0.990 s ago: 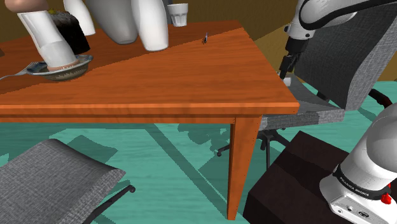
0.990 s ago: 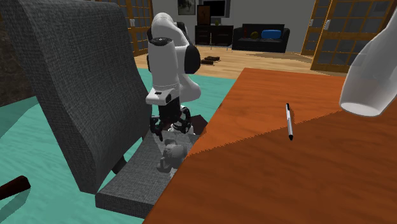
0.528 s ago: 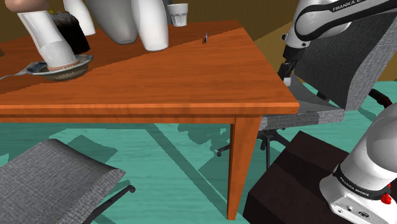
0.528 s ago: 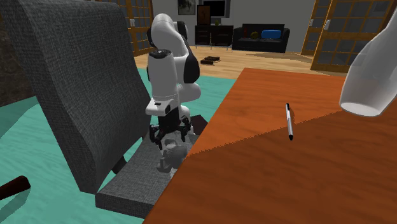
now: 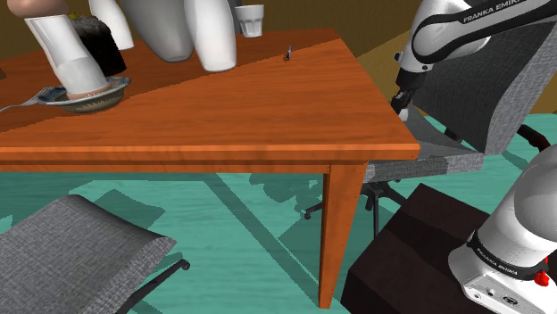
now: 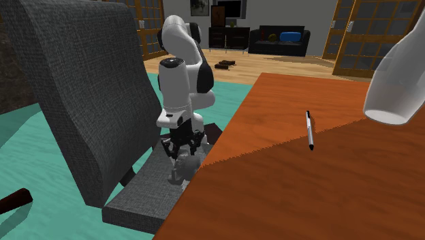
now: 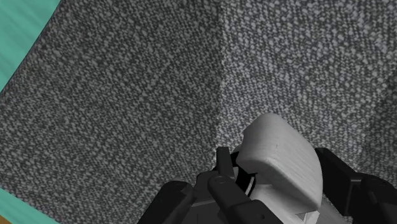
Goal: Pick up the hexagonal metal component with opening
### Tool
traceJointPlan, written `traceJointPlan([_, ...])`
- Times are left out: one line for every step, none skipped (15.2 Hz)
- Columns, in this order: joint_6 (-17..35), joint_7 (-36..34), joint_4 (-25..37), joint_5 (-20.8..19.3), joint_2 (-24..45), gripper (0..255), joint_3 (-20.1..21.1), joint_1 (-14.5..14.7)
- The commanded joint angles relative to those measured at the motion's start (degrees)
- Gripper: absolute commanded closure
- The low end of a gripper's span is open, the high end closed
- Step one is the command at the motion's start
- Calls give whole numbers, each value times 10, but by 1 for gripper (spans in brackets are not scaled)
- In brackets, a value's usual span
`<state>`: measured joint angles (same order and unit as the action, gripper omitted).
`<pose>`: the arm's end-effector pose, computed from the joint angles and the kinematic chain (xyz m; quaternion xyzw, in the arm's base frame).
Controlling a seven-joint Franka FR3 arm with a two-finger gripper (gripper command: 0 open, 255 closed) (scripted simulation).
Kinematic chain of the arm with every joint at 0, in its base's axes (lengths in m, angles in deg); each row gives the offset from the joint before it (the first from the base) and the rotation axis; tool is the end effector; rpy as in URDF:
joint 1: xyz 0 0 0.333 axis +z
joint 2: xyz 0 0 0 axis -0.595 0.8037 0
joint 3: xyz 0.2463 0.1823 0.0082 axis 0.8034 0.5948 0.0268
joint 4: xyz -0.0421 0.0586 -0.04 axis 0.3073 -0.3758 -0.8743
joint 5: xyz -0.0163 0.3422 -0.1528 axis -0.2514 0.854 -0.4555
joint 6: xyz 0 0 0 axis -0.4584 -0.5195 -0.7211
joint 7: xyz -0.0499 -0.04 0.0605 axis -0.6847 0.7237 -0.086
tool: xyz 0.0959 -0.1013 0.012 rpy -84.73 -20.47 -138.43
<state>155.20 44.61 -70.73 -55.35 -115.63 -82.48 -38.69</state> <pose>0.3633 -0.1688 0.4082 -0.9988 -0.0351 -0.0349 0.0066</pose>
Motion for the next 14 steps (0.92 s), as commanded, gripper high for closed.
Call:
traceJointPlan([0,0,0,0,0,255,0,0])
traceJointPlan([0,0,0,0,0,255,0,0])
traceJointPlan([0,0,0,0,0,255,0,0])
traceJointPlan([0,0,0,0,0,255,0,0])
traceJointPlan([1,0,0,0,2,255,-1,0])
traceJointPlan([-7,0,6,0,-1,255,1,0])
traceJointPlan([-16,-1,11,1,-4,255,2,0])
traceJointPlan([-24,-1,17,1,-7,255,4,0])
traceJointPlan([-32,-1,23,1,-9,255,5,0])
traceJointPlan([-41,-2,29,2,-11,255,6,0])
traceJointPlan([-49,-2,35,2,-14,255,7,0])
traceJointPlan([-57,-2,41,2,-16,255,9,0])
traceJointPlan([-65,-3,48,3,-17,255,10,1])
traceJointPlan([-73,-3,54,3,-19,255,11,1])
